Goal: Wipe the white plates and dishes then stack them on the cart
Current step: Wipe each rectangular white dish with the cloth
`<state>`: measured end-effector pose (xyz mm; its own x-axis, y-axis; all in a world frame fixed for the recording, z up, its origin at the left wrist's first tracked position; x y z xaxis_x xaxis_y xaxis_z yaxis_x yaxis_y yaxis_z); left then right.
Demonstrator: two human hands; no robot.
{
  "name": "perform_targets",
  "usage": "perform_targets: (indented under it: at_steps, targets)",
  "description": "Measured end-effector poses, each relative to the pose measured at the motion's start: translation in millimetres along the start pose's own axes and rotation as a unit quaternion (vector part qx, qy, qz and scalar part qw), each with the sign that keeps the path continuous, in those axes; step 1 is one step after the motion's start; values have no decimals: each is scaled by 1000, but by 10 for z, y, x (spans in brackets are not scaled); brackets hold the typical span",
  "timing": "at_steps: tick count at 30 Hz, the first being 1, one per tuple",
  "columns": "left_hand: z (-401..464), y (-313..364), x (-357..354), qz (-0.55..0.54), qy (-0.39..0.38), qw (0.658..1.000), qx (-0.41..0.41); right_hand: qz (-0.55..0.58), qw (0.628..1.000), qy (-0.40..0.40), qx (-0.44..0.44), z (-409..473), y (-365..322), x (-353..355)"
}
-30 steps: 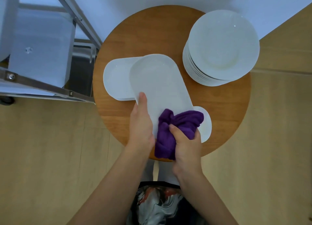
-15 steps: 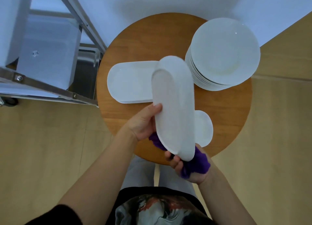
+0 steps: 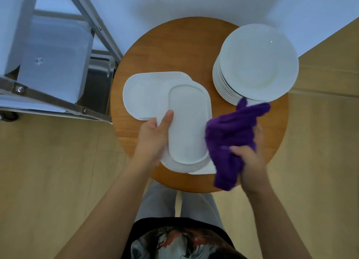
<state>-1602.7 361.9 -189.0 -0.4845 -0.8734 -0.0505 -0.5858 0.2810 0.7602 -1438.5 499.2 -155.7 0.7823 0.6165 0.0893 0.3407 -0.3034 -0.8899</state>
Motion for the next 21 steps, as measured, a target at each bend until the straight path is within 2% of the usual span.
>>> perform_targets:
  at_steps: [2,3,6,9,12,14,16,17,19,21]
  targets:
    - [-54,86,-109,62,9,997,-41,-247,963,1,106,-11,-181,-278]
    - [-86,160,-160,103,12,991,-80,-299,945,2,132,-30,-235,-410]
    - [-205,349,-258,159,-4,971,-180,-310,943,-20,121,-44,-232,-640]
    - [-274,365,-254,212,-18,954,-210,-285,949,-27,131,-52,-233,-686]
    - [-354,325,-296,278,-45,933,-223,-281,947,30,153,86,-397,-538]
    - [-391,283,-331,314,-67,923,-213,-242,965,63,80,298,-462,-367]
    - [-416,304,-317,338,-65,913,-218,-191,981,10,12,468,-487,-360]
    - [-418,339,-305,343,-60,909,-228,-193,981,-22,14,486,-538,-407]
    - [-403,409,-297,347,-58,903,-245,-250,964,-55,75,439,-663,-515]
    - [-370,418,-292,347,-74,901,-248,-358,914,-70,179,297,-756,-706]
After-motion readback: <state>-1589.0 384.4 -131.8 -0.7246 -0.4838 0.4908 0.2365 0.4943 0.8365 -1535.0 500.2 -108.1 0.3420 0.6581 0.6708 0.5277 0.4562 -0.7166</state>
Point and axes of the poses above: each hand's wrist, its own z-axis towards the middle knuckle, its own x-axis out of the back of the hand, y = z × x, the point moved 8 cm from there along z, towards the middle knuckle, and after that the axes turned 5 degrees about -z, right-handed, at the moved point
